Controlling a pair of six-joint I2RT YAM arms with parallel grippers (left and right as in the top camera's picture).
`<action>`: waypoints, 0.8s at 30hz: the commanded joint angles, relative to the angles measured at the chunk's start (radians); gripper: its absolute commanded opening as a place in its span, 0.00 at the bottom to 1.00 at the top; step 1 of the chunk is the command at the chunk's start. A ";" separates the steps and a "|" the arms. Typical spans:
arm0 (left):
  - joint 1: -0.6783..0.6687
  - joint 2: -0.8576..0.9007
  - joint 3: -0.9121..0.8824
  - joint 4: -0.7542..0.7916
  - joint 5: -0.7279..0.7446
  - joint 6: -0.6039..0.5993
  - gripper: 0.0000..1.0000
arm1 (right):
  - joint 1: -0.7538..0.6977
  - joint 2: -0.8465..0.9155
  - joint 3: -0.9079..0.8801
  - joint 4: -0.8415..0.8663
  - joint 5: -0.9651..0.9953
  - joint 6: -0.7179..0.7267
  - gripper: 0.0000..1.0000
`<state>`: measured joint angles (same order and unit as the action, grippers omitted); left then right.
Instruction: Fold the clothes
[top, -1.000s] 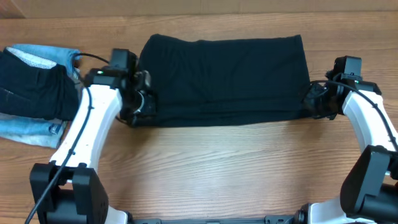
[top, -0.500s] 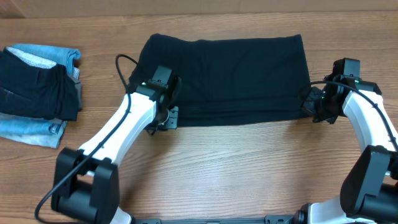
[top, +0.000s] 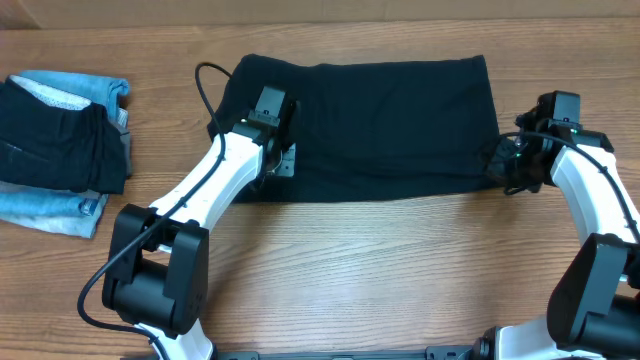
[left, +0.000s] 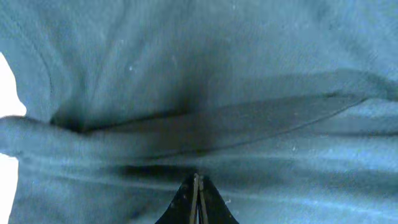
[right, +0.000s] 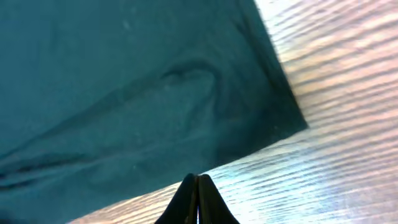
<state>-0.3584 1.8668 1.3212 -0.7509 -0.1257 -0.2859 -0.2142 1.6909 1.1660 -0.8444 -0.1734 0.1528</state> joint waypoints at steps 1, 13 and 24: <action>0.000 0.003 0.023 0.044 -0.019 -0.010 0.05 | 0.015 0.015 0.024 0.005 -0.056 -0.083 0.04; 0.000 0.010 0.023 0.082 0.041 -0.010 0.04 | 0.051 0.120 0.011 0.057 -0.042 -0.083 0.04; -0.002 0.016 0.005 0.077 0.074 -0.029 0.04 | 0.119 0.120 -0.052 0.132 -0.030 -0.082 0.04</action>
<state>-0.3584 1.8668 1.3220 -0.6830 -0.0689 -0.2962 -0.0944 1.8076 1.1210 -0.7238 -0.2092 0.0765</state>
